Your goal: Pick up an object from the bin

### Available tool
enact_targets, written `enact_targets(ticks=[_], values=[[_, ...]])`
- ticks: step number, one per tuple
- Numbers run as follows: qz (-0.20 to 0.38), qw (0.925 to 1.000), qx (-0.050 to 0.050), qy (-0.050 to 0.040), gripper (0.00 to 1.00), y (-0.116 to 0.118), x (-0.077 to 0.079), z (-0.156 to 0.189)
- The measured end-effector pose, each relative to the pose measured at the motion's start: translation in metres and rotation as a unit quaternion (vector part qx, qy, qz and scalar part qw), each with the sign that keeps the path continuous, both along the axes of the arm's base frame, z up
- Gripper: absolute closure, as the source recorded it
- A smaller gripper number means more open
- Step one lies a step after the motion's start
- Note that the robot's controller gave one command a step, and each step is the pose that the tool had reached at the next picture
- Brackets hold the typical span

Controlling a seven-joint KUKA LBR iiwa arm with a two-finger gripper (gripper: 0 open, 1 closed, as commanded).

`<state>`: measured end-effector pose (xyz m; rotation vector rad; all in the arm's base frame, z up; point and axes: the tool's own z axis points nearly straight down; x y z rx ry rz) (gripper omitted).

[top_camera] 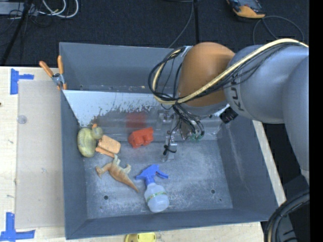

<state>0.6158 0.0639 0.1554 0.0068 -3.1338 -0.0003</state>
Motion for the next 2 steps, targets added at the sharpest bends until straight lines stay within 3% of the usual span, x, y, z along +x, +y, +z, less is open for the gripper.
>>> enact_targets(ticks=[1,2], values=[[0.0,1.0,0.0,-0.0033,0.0,0.0,0.001,0.005],[0.031,0.9995,0.0,-0.0049,0.0,0.012,-0.023,-0.027]])
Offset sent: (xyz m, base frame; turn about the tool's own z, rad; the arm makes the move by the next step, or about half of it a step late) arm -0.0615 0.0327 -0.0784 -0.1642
